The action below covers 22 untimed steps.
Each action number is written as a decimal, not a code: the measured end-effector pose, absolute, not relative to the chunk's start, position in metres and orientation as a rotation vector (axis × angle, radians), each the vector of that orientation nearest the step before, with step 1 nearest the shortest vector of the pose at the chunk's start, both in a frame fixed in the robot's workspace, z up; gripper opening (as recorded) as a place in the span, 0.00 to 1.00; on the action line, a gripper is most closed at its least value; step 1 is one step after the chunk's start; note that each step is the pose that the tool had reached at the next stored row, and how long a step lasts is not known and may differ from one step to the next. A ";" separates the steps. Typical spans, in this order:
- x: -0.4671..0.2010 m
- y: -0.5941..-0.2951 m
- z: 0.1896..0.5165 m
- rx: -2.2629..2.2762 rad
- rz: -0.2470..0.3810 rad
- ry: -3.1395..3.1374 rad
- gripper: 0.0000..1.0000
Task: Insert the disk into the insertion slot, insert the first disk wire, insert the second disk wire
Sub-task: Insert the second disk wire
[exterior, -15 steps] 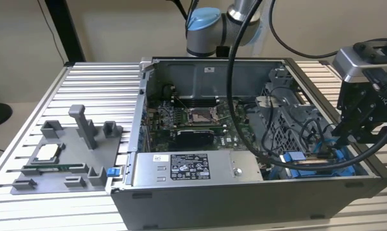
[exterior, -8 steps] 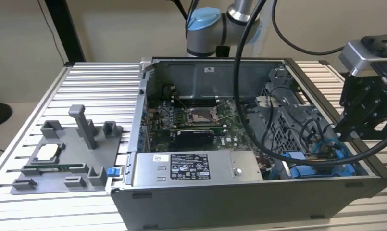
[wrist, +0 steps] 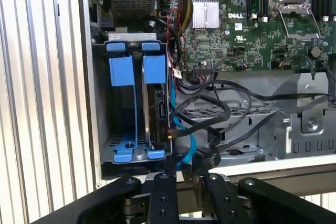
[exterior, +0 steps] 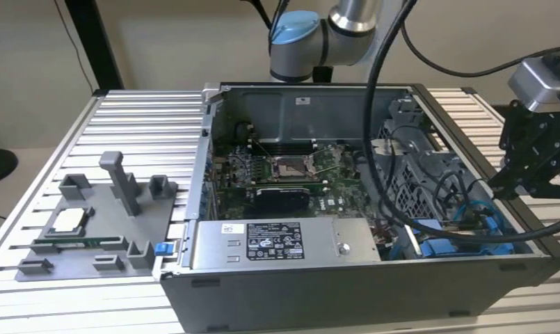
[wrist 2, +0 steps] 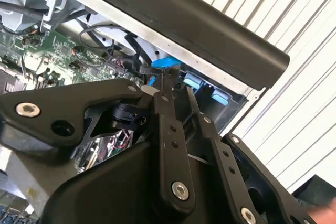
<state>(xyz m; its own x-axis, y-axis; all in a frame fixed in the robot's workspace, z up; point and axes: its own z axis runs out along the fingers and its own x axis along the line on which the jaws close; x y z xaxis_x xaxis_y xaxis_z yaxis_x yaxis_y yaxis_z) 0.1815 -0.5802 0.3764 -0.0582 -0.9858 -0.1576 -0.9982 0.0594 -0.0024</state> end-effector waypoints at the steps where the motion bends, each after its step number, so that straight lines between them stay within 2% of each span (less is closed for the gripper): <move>1: 0.182 -0.580 0.376 -2.084 0.163 2.187 1.00; 14: 0.194 -0.580 0.374 -2.196 0.180 2.074 1.00; 22: 0.194 -0.583 0.372 -2.182 0.211 2.053 1.00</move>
